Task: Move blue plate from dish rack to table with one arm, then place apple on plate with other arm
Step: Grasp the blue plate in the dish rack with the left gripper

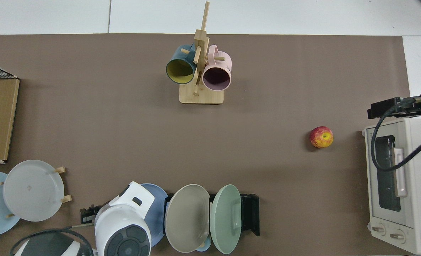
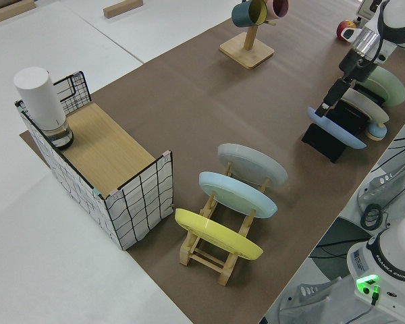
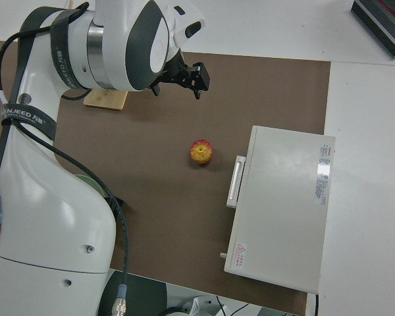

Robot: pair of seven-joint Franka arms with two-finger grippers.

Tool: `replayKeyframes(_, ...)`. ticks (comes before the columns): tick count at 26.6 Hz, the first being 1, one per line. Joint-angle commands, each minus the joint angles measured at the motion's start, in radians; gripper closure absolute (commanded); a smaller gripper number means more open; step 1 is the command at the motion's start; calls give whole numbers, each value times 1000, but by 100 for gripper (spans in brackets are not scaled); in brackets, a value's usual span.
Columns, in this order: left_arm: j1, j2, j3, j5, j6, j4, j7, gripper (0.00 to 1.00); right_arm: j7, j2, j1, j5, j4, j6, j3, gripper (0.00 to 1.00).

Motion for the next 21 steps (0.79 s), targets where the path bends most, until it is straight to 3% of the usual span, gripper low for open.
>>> replayKeyframes(1,-15,-6,-1,-19,26,-38,-9,9,16,-1,-14,6,0,1,11,0)
replayKeyframes(3,-15,-4,-1,-33,19,-38,17,11,16,-1,-14,6,0,1,11,0)
replayKeyframes(7,-9,-1,0,-91,-4,-38,89,33,16,-1,-14,6,0,1,11,0)
replayKeyframes(10,-5,0,2,-97,-9,-37,118,60,16,-1,-13,6,0,1,11,0)
replayKeyframes(13,-2,2,6,-129,-13,-35,161,100,16,-1,-14,6,0,1,11,0)
replayKeyframes(21,4,2,-1,-119,-42,3,133,100,14,-2,-13,6,0,-1,11,0)
